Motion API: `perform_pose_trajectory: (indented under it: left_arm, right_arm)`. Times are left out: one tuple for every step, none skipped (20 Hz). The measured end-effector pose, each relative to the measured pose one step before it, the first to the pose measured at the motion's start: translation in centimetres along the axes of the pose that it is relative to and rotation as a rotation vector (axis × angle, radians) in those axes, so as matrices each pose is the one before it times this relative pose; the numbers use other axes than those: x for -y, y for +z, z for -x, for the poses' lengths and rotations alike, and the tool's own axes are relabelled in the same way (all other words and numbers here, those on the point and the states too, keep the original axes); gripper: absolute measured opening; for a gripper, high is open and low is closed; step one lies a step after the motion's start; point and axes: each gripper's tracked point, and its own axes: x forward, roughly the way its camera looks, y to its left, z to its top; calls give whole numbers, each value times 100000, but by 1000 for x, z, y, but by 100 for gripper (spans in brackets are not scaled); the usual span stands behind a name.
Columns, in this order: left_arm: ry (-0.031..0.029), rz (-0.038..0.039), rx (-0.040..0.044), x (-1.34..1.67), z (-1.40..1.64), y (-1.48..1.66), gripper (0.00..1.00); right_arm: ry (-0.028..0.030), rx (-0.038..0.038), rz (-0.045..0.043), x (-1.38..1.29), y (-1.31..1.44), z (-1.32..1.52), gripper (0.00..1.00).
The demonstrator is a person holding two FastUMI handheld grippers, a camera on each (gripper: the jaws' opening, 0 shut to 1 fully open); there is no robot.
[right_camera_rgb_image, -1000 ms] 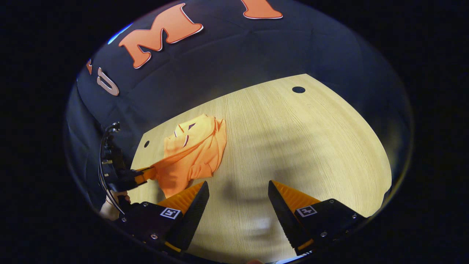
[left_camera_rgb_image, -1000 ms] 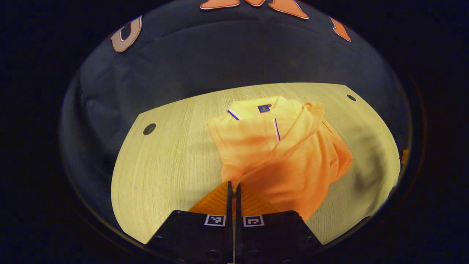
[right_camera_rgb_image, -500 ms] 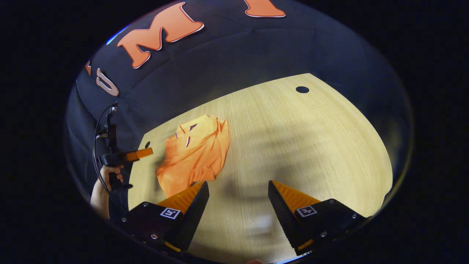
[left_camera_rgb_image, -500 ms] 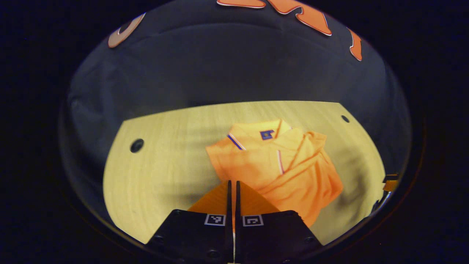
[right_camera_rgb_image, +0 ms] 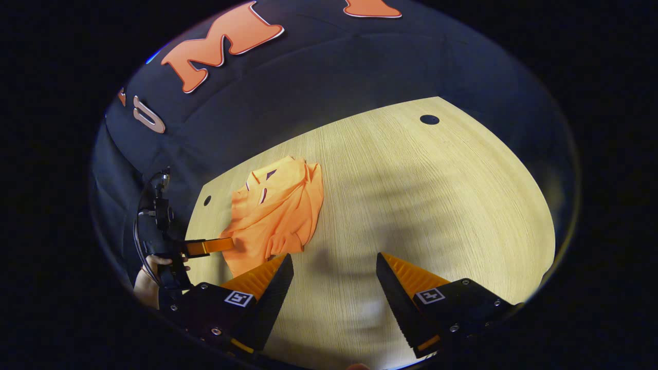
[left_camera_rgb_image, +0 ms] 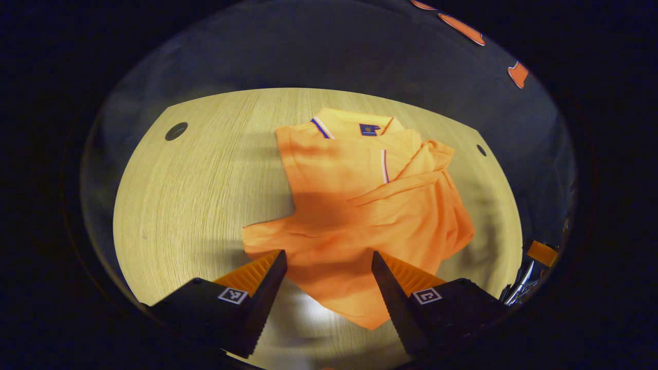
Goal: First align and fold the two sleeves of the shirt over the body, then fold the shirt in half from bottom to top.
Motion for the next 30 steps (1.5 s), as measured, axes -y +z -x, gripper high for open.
perform_pose_trajectory:
  left_arm:
    - [5190,308,1022,-942,-205,393,98]
    - [3554,417,1955,-571,-259,570,99]
    - [1118,40,811,-68,-374,281,99]
    - [-506,13,-307,428,-464,-20,99]
    - [-754,-272,-1422,365,-573,-326,99]
    - [397,-344,1541,64,-137,502,99]
    - [-2652,2113,3751,774,41,974,85]
    - [2374,5089,132,-385,-757,-389,47]
    - [-374,3720,930,240,1026,345,10]
    - [-1342,1830,316,233,-592,-134,6]
    - [-709,239,128,19,388,1,2]
    - [-832,-273,1166,177,93,319,2]
    - [-471,-485,2421,-22,494,659,2]
    - [3,-501,2745,-177,713,734,2]
    - [-31,-1314,2740,-31,682,1023,2]
    - [-86,-2143,2362,-214,650,1208,2]
    - [-661,-816,2188,-127,111,1328,2]
    - [-713,368,-193,55,-374,987,2]
    - [-550,778,-268,-38,-593,967,2]
    - [1356,-417,405,-346,-531,1184,2]
    - [3008,-4228,2989,-886,-469,1693,2]
    - [2556,-5188,3571,-755,-841,1940,2]
    - [851,-3475,-241,-373,-857,1126,2]
    - [-1491,206,-2600,324,-714,273,2]
    - [-870,2462,-3974,119,-917,-535,2]
    - [1476,1390,-3920,-774,-1036,-756,1]
    - [1937,320,-4011,-754,-857,-931,2]
    - [-764,2451,-2657,366,-610,-1204,2]
    - [-1666,4420,-407,0,264,-598,11]
    - [-3302,4881,-26,297,476,-364,15]
  right_arm:
    - [-26,20,-444,180,-32,97,99]
    - [-101,-112,-116,82,-86,20,99]
    - [-96,-241,-18,189,-56,18,99]
    - [207,-493,-210,23,-112,-60,99]
    - [179,-875,-655,62,-174,-76,99]
    - [558,-943,-977,-6,-178,-41,99]
    - [736,-595,-676,-173,-160,-22,99]
    - [203,-199,232,-131,-244,-42,99]
    - [-489,-462,706,51,-217,-159,99]
    - [-317,-898,424,-35,-287,-116,99]
    - [74,-381,37,-142,-62,-49,99]
    - [447,58,-20,-238,94,-138,99]
    - [871,-8,0,-255,66,-17,99]
    - [672,-178,-249,-260,-26,-52,99]
    - [18,388,-526,-108,171,-56,99]
    - [51,209,-217,-187,60,-61,99]
    - [170,115,425,-224,99,24,99]
    - [90,209,852,-174,45,26,99]
    - [-235,67,683,-101,117,22,99]
    - [-66,391,197,-74,235,71,99]
    - [395,1074,-180,-297,367,164,99]
    - [506,1090,-452,-342,477,118,99]
    - [180,368,-330,-71,178,19,99]
    - [-532,215,80,173,89,59,99]
    - [-1056,336,444,30,281,10,99]
    - [-1044,254,379,-9,325,-58,99]
    - [-365,483,154,-258,463,169,99]
    - [59,720,372,-389,427,57,99]
    - [-226,1037,832,-236,422,11,99]
    - [-602,1018,1488,-4,277,117,99]
